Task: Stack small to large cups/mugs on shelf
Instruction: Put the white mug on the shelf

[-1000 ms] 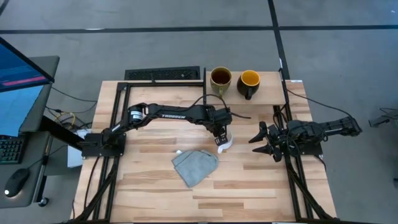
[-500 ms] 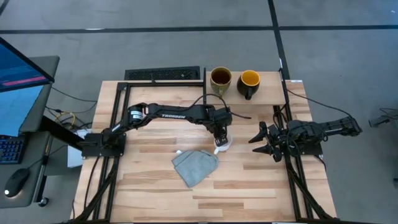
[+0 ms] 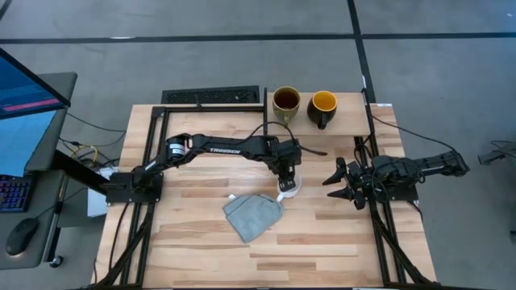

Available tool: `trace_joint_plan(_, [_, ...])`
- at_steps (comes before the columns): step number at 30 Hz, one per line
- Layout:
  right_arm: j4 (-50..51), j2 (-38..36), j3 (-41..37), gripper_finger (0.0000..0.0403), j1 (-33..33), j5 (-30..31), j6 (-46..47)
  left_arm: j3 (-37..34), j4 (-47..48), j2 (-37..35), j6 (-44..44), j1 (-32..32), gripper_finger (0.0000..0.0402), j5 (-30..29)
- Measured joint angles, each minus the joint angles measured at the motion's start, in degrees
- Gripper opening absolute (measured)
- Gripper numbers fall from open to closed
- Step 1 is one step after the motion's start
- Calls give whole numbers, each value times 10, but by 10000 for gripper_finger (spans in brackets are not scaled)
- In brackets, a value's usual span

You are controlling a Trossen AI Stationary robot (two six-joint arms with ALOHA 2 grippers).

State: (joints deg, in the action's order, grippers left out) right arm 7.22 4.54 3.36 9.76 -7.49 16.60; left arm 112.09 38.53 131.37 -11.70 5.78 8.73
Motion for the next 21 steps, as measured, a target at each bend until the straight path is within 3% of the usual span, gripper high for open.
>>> trace_joint_plan(13, [0,0,0,240,0,0,0,1,-72,0,17,-7,147,0])
trace_joint_plan(21, [0,0,0,240,0,0,0,63,-29,0,59,-8,147,-3])
